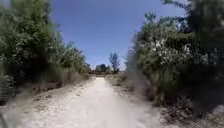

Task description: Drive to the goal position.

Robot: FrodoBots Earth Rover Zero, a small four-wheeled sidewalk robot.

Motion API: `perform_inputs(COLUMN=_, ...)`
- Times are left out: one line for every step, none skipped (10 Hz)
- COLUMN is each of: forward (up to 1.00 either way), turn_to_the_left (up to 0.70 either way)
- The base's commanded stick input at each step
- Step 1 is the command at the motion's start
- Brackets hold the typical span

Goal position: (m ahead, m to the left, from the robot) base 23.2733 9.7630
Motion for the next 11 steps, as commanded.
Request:
perform_inputs(forward=0.45, turn_to_the_left=0.02)
perform_inputs(forward=0.45, turn_to_the_left=0.02)
perform_inputs(forward=0.45, turn_to_the_left=0.02)
perform_inputs(forward=0.45, turn_to_the_left=0.02)
perform_inputs(forward=0.45, turn_to_the_left=0.02)
perform_inputs(forward=0.45, turn_to_the_left=0.02)
perform_inputs(forward=0.45, turn_to_the_left=0.02)
perform_inputs(forward=0.45, turn_to_the_left=0.02)
perform_inputs(forward=0.45, turn_to_the_left=0.02)
perform_inputs(forward=0.45, turn_to_the_left=0.02)
perform_inputs(forward=0.45, turn_to_the_left=0.02)
